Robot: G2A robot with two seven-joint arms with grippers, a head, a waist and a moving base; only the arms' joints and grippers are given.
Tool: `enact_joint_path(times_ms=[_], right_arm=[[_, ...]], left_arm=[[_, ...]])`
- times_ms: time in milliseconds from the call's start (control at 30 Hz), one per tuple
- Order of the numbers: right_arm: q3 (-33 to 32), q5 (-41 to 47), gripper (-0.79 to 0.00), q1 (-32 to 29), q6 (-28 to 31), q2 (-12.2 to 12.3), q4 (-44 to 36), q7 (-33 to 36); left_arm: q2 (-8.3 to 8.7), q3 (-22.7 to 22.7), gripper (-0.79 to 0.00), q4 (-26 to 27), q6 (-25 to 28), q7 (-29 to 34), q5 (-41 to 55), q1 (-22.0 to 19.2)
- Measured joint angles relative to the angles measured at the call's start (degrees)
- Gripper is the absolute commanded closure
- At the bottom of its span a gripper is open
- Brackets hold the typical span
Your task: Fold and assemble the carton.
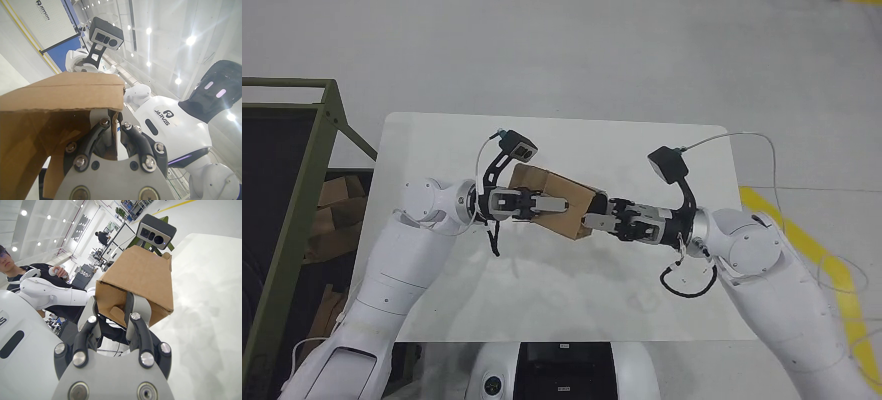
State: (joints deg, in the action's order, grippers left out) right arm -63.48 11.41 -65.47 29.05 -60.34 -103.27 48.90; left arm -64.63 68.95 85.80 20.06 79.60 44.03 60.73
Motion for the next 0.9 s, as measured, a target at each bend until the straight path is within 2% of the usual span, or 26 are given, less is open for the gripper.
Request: enact_joint_path(times_ms=[367,600,900], right_arm=[[-2.6,0.3,-0.280,-2.1,0.6,0.5,-0.5,-0.1],[-2.2,0.2,-0.240,-2.2,0.5,0.4,-0.4,-0.2],[-1.7,-1.7,-0.231,-1.7,-1.3,0.3,-0.6,-0.6]], left_arm=[[-0.04,0.2,0.000,-0.3,0.6,-0.6,0.5,-0.2],[-0.07,0.2,0.000,-0.4,0.7,-0.6,0.5,-0.3],[-0.09,0.1,0.000,-0.4,0.7,-0.6,0.4,-0.3]])
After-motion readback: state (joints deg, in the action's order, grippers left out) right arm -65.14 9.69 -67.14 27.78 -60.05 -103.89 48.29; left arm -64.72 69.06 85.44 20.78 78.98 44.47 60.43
